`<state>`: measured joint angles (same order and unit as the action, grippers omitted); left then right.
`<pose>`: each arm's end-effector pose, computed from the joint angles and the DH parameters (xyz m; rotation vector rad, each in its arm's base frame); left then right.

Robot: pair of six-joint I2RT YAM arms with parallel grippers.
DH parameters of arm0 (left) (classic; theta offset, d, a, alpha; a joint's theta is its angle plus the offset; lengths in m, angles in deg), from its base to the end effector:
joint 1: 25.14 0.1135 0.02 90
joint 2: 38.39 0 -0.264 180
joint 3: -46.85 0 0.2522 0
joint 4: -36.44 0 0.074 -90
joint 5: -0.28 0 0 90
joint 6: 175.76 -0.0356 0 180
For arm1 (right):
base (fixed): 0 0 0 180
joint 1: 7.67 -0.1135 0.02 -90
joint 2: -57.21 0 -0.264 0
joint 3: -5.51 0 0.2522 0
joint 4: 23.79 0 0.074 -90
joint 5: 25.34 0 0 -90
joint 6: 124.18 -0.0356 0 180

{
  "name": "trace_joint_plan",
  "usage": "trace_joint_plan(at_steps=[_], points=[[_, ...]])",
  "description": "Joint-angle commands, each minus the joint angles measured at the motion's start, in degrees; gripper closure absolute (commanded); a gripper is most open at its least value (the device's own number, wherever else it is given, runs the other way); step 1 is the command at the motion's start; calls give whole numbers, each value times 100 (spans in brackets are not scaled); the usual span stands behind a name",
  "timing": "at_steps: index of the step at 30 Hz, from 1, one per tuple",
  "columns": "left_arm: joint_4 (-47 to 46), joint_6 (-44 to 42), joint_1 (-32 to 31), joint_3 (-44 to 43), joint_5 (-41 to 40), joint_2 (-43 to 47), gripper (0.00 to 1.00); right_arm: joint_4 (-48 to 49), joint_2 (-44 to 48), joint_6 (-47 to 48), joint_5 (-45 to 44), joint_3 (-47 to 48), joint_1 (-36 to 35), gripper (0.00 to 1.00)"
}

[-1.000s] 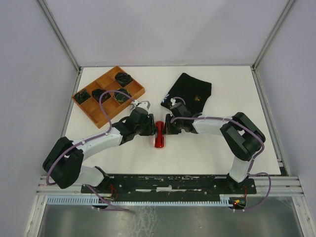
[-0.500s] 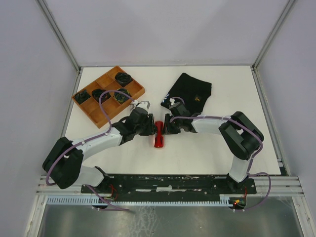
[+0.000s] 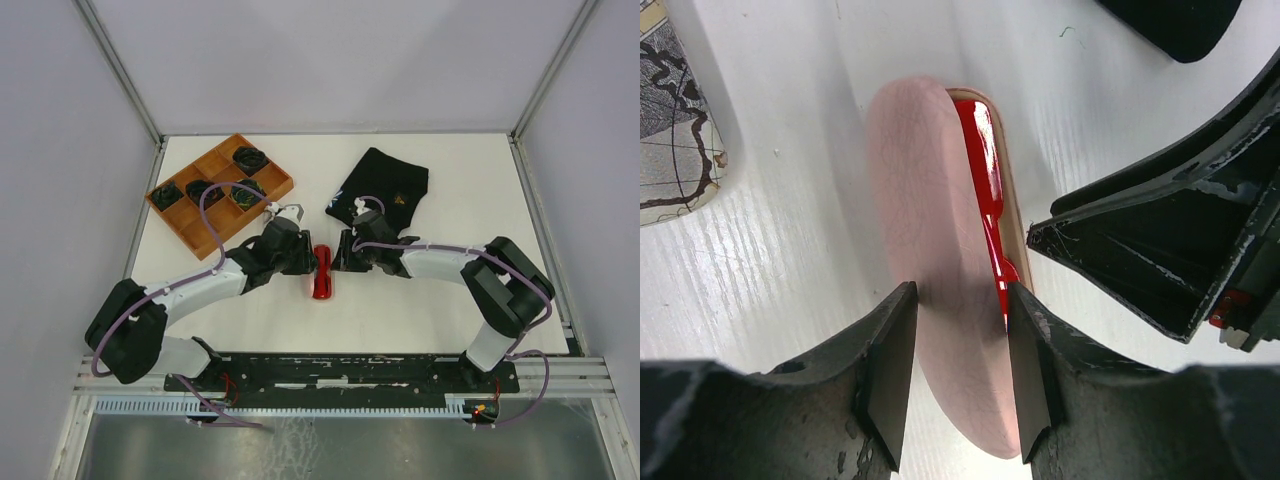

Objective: Organize the sunglasses
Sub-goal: Adjust the sunglasses in the sunglasses case.

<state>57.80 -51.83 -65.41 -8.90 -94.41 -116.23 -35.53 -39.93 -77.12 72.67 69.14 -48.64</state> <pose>0.2137 -0.1772 0.2014 0.0902 2.3905 -0.5425 0.2535 0.2267 0.1586 -0.0294 2.5265 0.8266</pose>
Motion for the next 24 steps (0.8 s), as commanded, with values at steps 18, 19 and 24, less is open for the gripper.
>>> trace_joint_plan(at_steps=[18, 19, 24], points=[[-217, -150, -11, 56, 16, 220, 59, 301, -352, -212, 174, 159, 59, 74], [-225, -150, -15, 60, 18, 211, 59, 302, -344, -209, 161, 151, 60, 74], [-216, -150, -14, 56, 20, 247, 61, 528, -169, -265, 141, 1, 72, 71]])
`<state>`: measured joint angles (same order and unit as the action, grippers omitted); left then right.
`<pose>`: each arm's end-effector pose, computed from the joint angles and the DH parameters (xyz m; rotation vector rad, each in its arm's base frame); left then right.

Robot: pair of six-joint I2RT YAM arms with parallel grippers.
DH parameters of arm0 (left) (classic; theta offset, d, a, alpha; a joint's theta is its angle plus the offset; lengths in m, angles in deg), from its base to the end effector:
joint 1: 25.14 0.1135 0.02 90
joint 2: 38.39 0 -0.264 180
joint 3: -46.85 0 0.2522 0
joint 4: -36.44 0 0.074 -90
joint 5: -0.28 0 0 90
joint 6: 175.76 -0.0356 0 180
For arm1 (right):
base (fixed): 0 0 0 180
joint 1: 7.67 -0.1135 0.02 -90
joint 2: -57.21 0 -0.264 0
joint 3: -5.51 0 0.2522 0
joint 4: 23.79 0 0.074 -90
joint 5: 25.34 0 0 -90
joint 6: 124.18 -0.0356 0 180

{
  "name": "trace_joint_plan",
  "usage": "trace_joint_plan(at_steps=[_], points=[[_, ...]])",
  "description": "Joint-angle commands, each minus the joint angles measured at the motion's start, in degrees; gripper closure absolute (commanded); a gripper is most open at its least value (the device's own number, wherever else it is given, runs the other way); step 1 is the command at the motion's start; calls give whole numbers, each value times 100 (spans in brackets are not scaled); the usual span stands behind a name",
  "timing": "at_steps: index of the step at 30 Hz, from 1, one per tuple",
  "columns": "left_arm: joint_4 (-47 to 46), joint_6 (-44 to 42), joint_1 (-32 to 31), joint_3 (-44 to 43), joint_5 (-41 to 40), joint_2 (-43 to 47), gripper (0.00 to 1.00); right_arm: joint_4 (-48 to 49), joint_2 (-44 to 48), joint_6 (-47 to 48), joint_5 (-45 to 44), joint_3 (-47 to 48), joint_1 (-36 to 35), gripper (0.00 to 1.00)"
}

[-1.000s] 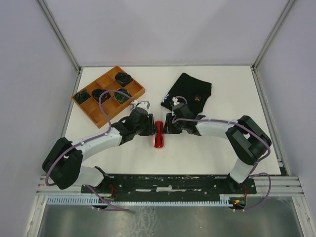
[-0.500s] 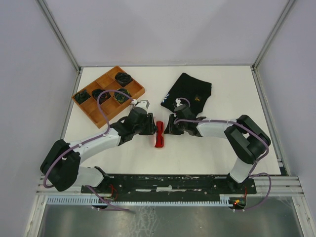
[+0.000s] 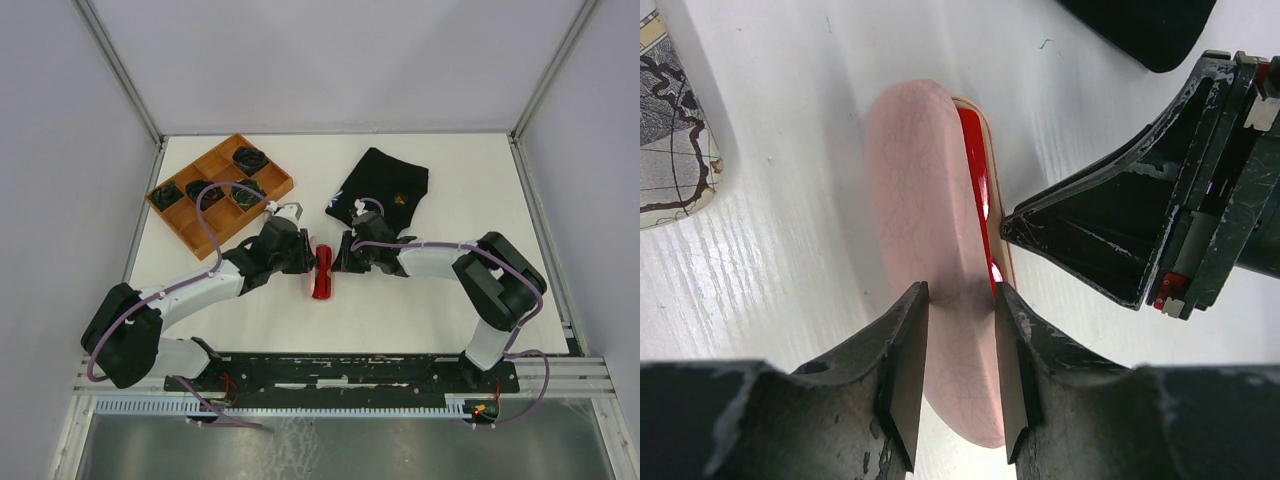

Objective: Organize the sunglasses
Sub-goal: Adjust the sunglasses in the sunglasses case, then close the sunglasses case at the center of the board.

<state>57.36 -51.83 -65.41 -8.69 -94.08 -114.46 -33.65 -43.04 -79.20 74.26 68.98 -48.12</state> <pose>0.2113 -0.1755 0.2088 0.0901 2.3598 -0.5706 0.2578 0.2276 0.1430 0.0167 2.5657 0.8499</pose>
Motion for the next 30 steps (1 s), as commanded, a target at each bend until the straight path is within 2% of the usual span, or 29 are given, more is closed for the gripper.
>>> trace_joint_plan(at_steps=[1, 7, 12, 18, 30], points=[[-170, -150, -16, 26, -24, 75, 61, 378, 206, -62, -51, -31, 27, 69], [-150, -151, -16, 28, -11, 88, 62, 159, 559, 23, -510, -203, 32, 66], [-147, -150, -18, 21, -6, 114, 64, -302, 336, 107, -645, -3, 34, 75], [-140, -163, -16, 3, 13, 102, 68, -587, -96, 259, -221, 396, 35, 78], [-181, -193, -20, 16, 131, 14, 68, -81, -387, 32, 516, 496, 44, 81]])
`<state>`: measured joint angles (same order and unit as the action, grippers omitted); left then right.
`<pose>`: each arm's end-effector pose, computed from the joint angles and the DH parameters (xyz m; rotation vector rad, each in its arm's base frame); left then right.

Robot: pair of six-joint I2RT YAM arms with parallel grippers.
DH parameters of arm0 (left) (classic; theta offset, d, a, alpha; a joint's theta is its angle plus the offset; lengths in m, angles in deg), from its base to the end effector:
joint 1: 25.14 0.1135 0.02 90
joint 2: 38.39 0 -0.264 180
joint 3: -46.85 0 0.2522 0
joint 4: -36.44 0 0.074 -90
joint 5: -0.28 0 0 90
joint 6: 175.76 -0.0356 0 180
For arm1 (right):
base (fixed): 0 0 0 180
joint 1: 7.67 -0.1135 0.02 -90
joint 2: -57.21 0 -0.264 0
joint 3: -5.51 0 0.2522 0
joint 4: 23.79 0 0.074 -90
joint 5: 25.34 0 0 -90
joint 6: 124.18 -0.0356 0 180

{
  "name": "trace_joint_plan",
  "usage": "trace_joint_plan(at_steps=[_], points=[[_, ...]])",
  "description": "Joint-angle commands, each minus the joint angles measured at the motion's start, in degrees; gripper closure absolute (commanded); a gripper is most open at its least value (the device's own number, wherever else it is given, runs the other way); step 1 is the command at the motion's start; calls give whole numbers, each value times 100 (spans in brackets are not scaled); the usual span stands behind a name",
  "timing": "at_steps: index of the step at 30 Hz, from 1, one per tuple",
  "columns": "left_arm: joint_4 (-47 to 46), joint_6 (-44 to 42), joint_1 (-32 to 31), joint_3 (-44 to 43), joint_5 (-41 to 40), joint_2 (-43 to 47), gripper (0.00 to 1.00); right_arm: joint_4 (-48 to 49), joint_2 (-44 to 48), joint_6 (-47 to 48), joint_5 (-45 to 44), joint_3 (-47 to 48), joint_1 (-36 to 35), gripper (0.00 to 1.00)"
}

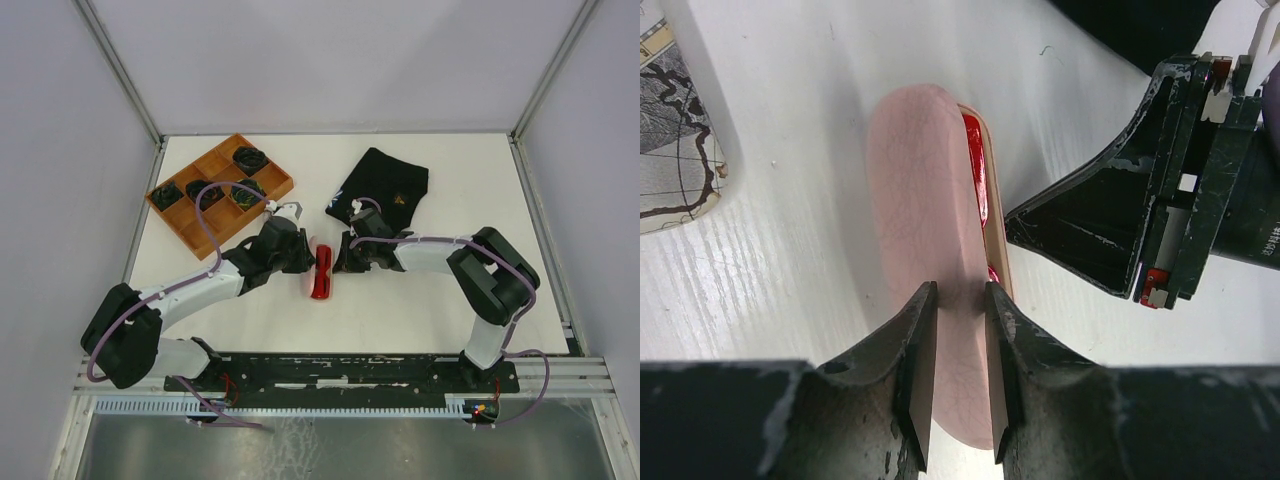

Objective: Organize the sunglasses
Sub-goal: Close the sunglasses case at the center of the board.

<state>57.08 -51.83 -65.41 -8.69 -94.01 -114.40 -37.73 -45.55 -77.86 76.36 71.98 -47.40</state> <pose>0.2115 -0.1757 0.2095 0.0902 2.3546 -0.5756 0.2655 0.2300 0.1380 -0.0068 2.6326 0.8343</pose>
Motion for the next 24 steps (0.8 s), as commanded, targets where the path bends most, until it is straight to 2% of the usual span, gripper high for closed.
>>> trace_joint_plan(at_steps=[1, 24], points=[[-157, -202, -27, 20, 134, -17, 67, 347, -150, -117, 316, 198, -29, 81], [-473, -88, -437, 87, 104, -598, 65, 405, -81, -177, 135, 110, -24, 80]])
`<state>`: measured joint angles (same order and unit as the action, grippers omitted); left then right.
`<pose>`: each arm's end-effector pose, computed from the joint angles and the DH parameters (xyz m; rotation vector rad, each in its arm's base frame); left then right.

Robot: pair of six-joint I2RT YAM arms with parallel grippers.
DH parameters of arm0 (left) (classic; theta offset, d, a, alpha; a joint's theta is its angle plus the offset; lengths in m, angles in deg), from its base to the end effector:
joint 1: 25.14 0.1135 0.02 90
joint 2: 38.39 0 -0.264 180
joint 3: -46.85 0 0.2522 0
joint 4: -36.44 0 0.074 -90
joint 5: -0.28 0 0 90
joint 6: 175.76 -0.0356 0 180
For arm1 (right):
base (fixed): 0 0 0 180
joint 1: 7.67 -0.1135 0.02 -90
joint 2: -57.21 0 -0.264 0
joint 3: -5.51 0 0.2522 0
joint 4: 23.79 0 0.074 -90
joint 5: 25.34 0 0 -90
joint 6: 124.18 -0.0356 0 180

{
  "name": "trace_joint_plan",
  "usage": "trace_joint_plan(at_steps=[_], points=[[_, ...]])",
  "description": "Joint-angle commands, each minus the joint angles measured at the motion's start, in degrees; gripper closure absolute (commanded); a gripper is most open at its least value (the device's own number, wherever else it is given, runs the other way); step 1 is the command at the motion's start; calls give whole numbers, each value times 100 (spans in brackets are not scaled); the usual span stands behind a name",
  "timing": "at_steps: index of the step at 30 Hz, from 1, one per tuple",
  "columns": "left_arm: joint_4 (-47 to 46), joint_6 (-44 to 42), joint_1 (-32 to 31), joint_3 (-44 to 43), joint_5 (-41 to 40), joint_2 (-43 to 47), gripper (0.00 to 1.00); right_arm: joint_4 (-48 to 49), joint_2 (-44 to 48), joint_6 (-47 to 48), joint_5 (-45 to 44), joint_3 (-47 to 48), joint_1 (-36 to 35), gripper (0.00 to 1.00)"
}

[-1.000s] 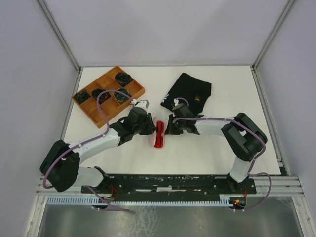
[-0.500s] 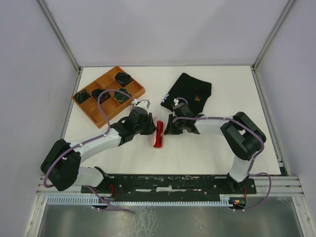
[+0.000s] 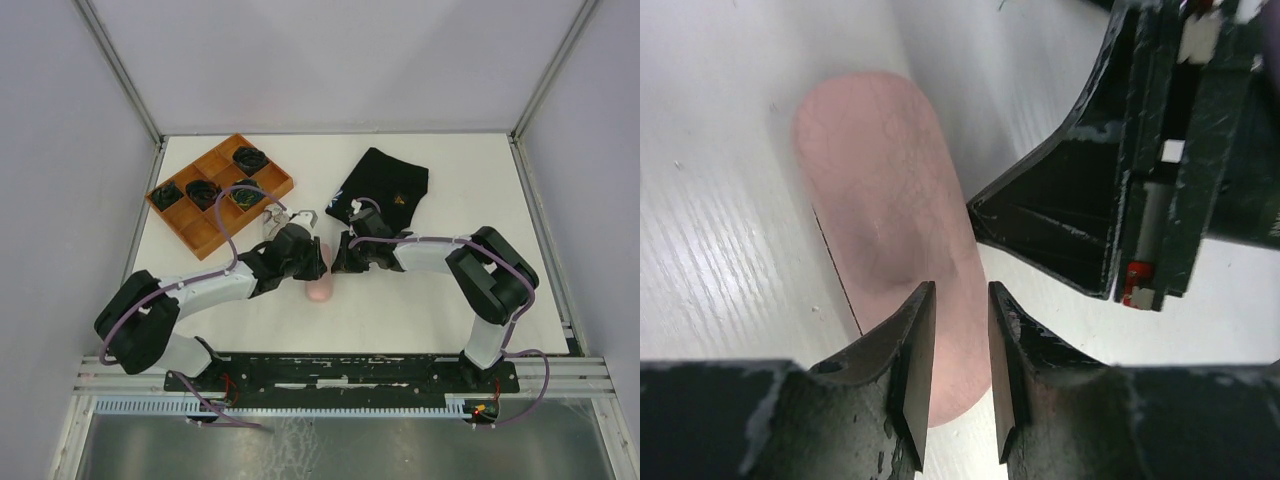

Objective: Organize the sunglasses
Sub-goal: Close the sunglasses case at the center of the board.

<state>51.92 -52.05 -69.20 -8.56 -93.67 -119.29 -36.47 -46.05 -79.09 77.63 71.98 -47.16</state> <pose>0.2091 -0.1989 0.1938 0.1762 2.3577 -0.6133 0.2675 0.2308 0.1368 0.0141 2.6308 0.8732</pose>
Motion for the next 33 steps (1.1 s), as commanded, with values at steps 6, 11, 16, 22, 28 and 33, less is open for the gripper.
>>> trace_joint_plan(at_steps=[6, 11, 16, 22, 28, 33], points=[[311, -185, -55, -172, -90, 60, 61, 385, 267, -104, -278, -109, -5, 77], [636, -320, -58, -423, -464, 309, 46, 364, 1006, -43, -942, -486, 28, 67], [770, -177, -150, -465, -833, 251, 23, 279, 1772, 3, -1627, -928, 93, 58], [1266, 156, -633, -885, -1792, -386, 1, 91, 2550, 43, -2305, -1383, 179, 40], [1593, 438, -896, -1273, -2387, -972, 1, 13, 3356, 177, -2796, -1823, 232, 23], [1718, 500, -973, -1482, -2564, -1348, 0, -151, 3835, 354, -3096, -1978, 270, 23]])
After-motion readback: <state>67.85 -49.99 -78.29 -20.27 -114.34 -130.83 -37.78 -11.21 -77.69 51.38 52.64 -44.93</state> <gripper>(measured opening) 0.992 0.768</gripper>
